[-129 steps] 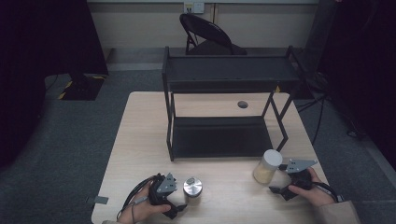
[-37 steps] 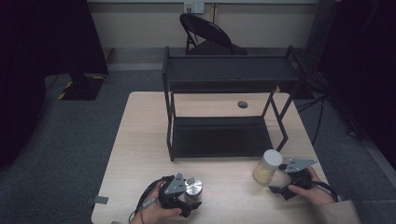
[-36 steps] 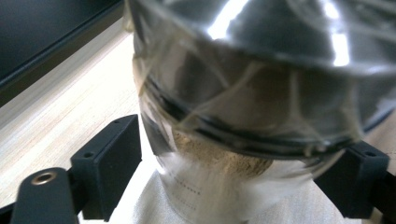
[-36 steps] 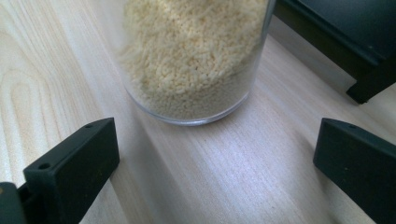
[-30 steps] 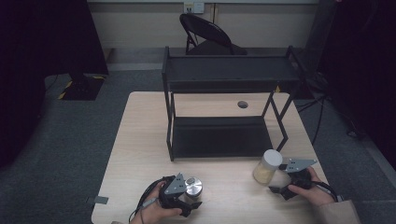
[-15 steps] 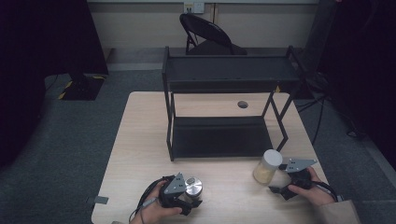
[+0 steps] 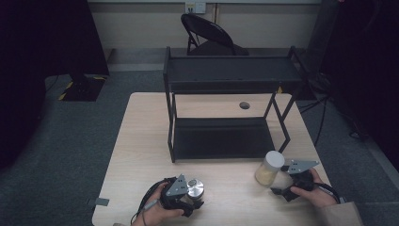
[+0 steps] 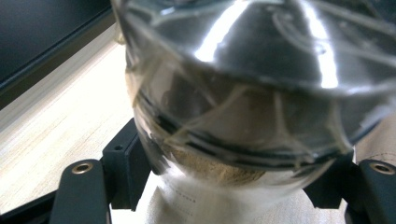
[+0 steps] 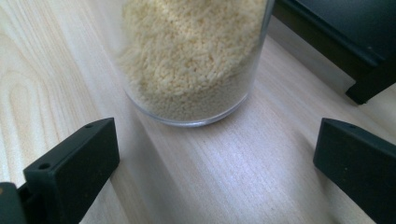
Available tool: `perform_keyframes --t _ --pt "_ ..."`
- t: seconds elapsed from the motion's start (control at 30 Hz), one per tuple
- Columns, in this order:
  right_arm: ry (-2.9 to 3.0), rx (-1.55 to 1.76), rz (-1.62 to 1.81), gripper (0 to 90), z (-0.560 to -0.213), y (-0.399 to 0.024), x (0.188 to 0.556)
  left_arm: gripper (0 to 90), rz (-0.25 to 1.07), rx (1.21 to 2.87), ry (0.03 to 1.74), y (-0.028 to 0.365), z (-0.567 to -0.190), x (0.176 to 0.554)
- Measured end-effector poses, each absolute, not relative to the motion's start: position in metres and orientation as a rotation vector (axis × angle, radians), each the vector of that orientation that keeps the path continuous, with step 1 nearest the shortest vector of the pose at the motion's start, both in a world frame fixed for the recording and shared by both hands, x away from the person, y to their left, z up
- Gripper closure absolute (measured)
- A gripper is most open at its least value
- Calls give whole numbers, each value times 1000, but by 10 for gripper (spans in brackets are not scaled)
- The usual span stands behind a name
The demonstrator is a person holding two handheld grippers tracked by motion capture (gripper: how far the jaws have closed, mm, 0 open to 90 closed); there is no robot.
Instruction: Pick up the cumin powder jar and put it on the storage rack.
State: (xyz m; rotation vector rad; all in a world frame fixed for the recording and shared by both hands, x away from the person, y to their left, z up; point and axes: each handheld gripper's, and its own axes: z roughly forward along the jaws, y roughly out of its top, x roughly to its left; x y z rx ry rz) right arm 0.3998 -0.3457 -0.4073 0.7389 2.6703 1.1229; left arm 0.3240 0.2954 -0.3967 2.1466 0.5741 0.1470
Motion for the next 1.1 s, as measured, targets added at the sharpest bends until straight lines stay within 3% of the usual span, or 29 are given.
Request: perform_keyframes --t 1.1 --pt "2670 740 1122 0 -407 -346 400 308 145 2103 646 297 -391 325"
